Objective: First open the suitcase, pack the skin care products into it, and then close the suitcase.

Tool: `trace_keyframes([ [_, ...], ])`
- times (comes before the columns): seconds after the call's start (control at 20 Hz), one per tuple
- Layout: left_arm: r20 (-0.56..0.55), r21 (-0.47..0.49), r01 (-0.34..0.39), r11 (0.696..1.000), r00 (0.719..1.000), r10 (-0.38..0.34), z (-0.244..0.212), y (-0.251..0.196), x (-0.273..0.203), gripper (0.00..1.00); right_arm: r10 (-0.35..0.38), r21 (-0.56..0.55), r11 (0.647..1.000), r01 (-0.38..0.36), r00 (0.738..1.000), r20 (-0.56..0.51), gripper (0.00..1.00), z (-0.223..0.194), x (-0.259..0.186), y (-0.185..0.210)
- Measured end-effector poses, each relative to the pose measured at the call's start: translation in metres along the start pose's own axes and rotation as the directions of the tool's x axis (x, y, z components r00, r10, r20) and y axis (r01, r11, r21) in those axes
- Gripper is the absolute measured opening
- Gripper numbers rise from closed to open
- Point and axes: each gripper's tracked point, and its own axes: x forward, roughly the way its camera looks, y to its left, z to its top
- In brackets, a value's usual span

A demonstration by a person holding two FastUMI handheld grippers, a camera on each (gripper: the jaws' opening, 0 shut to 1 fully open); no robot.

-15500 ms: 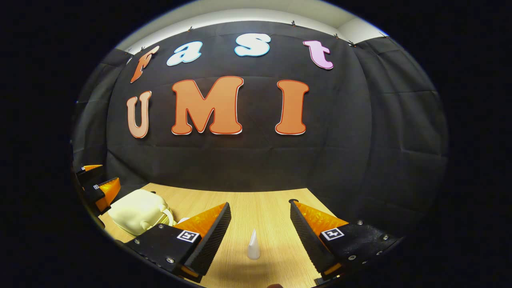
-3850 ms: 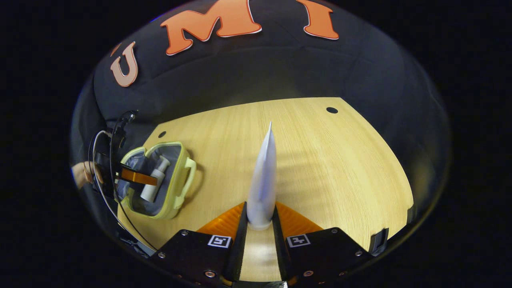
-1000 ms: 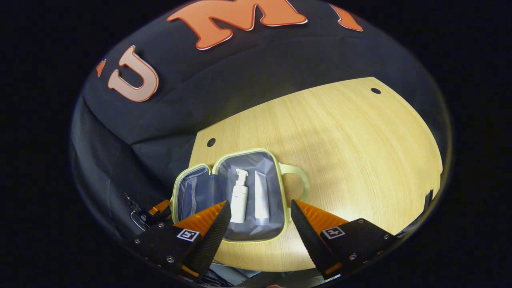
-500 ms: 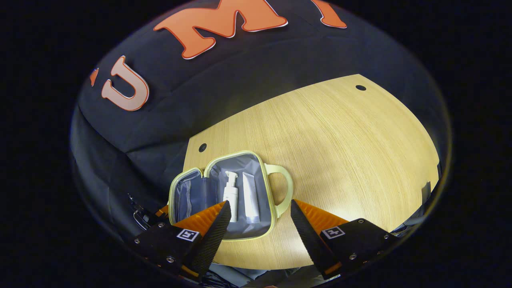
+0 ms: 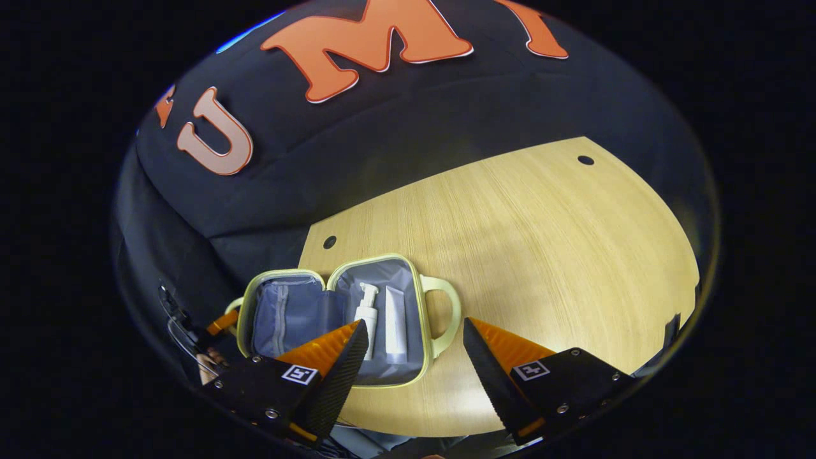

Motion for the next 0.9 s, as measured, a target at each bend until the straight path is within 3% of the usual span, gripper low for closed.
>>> trace_keyframes([
  [0.2, 0.0, 0.186, -0.062, 0.981, 0.998, 0.064, 0.02, -0.072, -0.032, 0.03, -0.001, -0.037, 0.999, 0.004, 0.997, 0.073, 0.95, 0.022, -0.01, -0.027],
  [0.4, 0.061, 0.35, -0.149, 0.925, 0.989, 0.137, 0.026, -0.142, -0.053, 0.04, -0.031, -0.128, 0.99, 0.055, 0.982, 0.185, 0.95, 0.056, -0.027, -0.073],
  [0.65, 0.123, 0.504, -0.271, 0.82, 0.962, 0.243, 0.019, -0.223, -0.063, 0.04, -0.013, -0.186, 0.98, 0.066, 0.962, 0.272, 0.96, 0.088, -0.061, -0.126],
  [0.9, 0.151, 0.611, -0.302, 0.732, 0.952, 0.267, -0.021, -0.332, -0.052, 0.03, 0.004, -0.222, 0.973, 0.065, 0.955, 0.298, 0.95, 0.104, -0.088, -0.187],
])
